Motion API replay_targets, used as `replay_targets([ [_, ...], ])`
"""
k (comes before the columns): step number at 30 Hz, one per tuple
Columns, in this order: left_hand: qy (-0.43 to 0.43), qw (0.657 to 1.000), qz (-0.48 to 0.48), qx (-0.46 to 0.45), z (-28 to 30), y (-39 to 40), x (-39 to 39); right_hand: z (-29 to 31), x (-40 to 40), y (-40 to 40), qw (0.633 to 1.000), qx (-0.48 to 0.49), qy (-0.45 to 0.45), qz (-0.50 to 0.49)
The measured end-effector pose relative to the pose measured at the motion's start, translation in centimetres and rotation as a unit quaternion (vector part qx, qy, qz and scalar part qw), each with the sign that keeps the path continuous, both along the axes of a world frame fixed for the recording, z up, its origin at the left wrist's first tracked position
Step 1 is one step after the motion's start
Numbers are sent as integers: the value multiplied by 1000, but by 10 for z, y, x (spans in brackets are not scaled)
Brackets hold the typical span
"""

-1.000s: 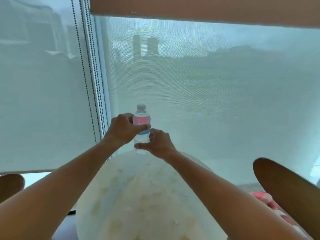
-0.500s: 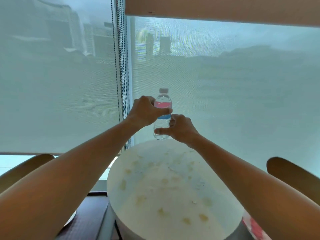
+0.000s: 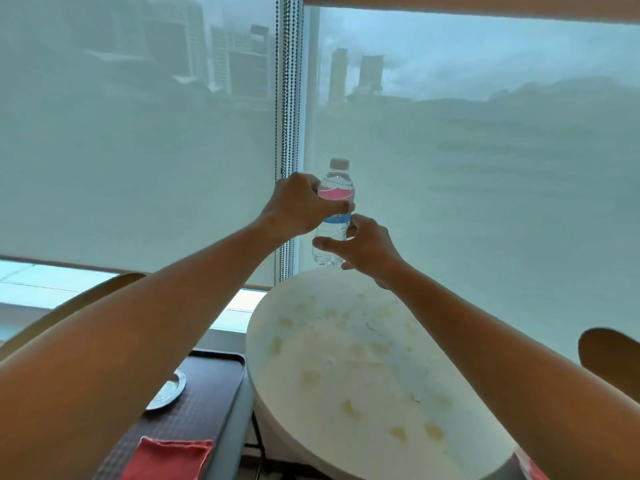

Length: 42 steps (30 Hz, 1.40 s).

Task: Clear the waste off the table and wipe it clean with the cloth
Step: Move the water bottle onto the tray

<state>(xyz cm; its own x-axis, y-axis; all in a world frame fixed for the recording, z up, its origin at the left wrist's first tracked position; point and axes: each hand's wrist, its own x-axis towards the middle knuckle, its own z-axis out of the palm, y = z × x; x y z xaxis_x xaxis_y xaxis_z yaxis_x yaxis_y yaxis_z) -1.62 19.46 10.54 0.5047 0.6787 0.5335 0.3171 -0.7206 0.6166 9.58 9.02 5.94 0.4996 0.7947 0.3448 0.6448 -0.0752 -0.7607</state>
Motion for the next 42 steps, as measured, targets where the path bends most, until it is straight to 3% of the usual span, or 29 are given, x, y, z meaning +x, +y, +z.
replay_targets([
  [18,36,986,161,-40,-57,38,-118,-58,-104,91,984,-45,87,152],
  [30,57,979,170,-97,-124,108,-211,-126,-209,177,975,-87,167,115],
  [42,68,969,127,-202,-257,158,-231,-259,-240,216,972,-149,181,15],
])
